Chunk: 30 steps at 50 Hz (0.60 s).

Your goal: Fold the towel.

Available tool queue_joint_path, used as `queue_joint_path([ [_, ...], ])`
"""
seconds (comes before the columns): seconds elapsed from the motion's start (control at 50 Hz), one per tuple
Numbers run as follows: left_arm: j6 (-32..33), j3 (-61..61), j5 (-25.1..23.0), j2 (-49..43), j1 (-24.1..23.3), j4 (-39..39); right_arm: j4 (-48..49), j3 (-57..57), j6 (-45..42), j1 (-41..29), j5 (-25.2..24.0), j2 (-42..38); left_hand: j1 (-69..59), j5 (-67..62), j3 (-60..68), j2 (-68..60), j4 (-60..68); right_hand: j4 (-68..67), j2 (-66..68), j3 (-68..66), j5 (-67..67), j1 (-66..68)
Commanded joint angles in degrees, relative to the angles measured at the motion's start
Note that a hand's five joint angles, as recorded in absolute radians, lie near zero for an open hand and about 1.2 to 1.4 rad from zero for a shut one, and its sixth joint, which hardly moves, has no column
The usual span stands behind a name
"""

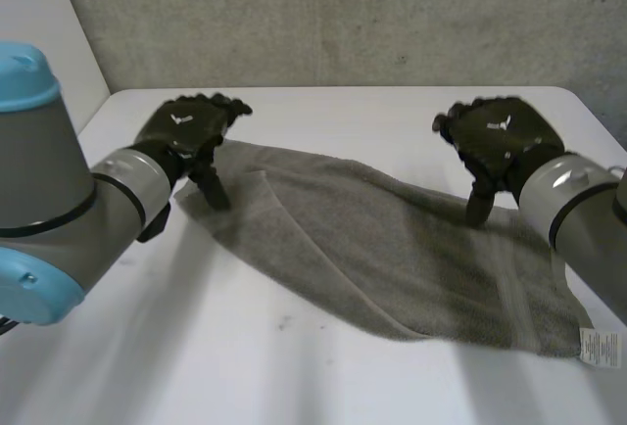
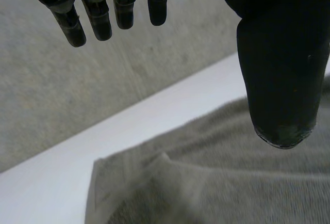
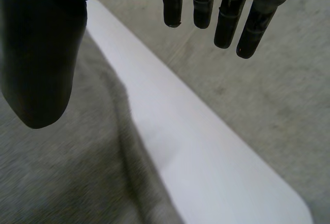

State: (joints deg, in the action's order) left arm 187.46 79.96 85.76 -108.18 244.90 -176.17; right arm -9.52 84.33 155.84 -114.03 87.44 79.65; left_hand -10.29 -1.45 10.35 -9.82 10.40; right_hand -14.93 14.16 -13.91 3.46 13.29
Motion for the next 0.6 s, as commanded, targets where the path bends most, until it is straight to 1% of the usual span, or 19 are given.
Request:
queue_joint_path([
  [0.02, 3.3, -0.2, -1.3, -5.5, 0.1, -1.0, -0.1, 5.8, 0.7, -0.2, -0.3, 0.1, -2.1, -1.0, 2.1, -2.6, 2.0, 4.9, -4.2, 3.9, -3.5, -3.3],
  [0.04, 3.8, -0.1, -2.6, -6.9, 0.1, -1.5, -0.1, 7.3, 0.8, -0.5, -0.3, 0.1, -2.4, -1.3, 2.4, -2.9, 2.3, 4.9, -4.2, 3.9, -3.5, -3.3],
  [0.06, 3.8, -0.1, -2.6, -6.9, 0.1, -1.5, -0.1, 7.3, 0.8, -0.5, -0.3, 0.1, -2.5, -1.3, 2.4, -2.9, 2.3, 4.9, -4.2, 3.9, -3.5, -3.3],
  [0.1, 5.0, 0.0, -6.0, -9.3, 0.1, -2.7, 0.3, 10.6, 1.1, -0.8, -0.5, 0.1, -3.1, -2.0, 3.1, -3.6, 3.0, 4.2, -3.4, 3.2, -2.7, -2.5],
  [0.12, 5.0, 0.0, -6.0, -9.3, 0.1, -2.7, 0.3, 10.6, 1.1, -0.8, -0.5, 0.1, -3.1, -2.0, 3.1, -3.6, 3.0, 4.2, -3.4, 3.2, -2.7, -2.5],
  [0.16, 6.2, -0.1, -9.2, -11.8, 0.1, -3.7, 0.9, 13.6, 3.1, -1.5, -0.7, 0.1, -3.8, -2.6, 3.7, -4.3, 3.7, 2.7, -1.9, 1.7, -1.2, -1.0],
  [0.22, 6.9, -0.3, -10.3, -13.1, 0.1, -4.2, 1.5, 14.8, 4.8, -2.0, -0.7, 0.0, -5.3, -4.2, 5.3, -5.8, 5.2, 0.8, 0.0, -0.2, 0.7, 0.8],
  [0.26, 8.1, -1.0, -11.9, -15.6, 0.1, -5.3, 3.9, 17.6, 8.0, -2.2, -1.2, -0.1, -9.0, -7.8, 8.9, -9.5, 8.9, -4.5, 5.3, -5.6, 6.0, 6.2],
  [0.28, 8.1, -1.0, -11.9, -15.7, 0.1, -5.3, 3.9, 17.6, 8.0, -2.2, -1.2, -0.1, -9.0, -7.9, 9.0, -9.5, 8.9, -4.6, 5.3, -5.6, 6.0, 6.2],
  [0.32, 9.5, -2.2, -12.6, -18.5, 0.1, -6.5, 7.4, 20.9, 9.6, -1.7, -2.6, -0.1, -12.4, -11.2, 12.3, -12.8, 12.3, -12.3, 13.0, -13.3, 13.7, 13.9],
  [0.36, 10.2, -2.9, -12.7, -20.0, 0.1, -6.8, 9.1, 22.4, 9.7, -1.6, -3.3, -0.1, -12.4, -11.2, 12.3, -12.8, 12.3, -14.5, 15.2, -15.5, 15.9, 16.1],
  [0.42, 12.0, -4.0, -12.7, -22.4, 0.1, -6.6, 11.4, 25.5, 9.6, -1.6, -4.5, -0.1, -12.4, -11.2, 12.3, -12.8, 12.3, -15.3, 16.1, -16.4, 16.8, 17.0],
  [0.54, 14.7, -4.6, -12.8, -24.4, 0.1, -6.3, 14.0, 29.0, 9.3, -1.6, -4.6, -0.1, -12.5, -11.4, 12.5, -13.0, 12.4, -15.7, 16.4, -16.7, 17.1, 17.3],
  [0.6, 15.9, -4.7, -12.8, -25.1, 0.1, -6.6, 16.9, 31.2, 9.0, -1.6, -4.6, -0.2, -14.9, -13.7, 14.8, -15.4, 14.8, -15.7, 16.4, -16.7, 17.1, 17.3],
])
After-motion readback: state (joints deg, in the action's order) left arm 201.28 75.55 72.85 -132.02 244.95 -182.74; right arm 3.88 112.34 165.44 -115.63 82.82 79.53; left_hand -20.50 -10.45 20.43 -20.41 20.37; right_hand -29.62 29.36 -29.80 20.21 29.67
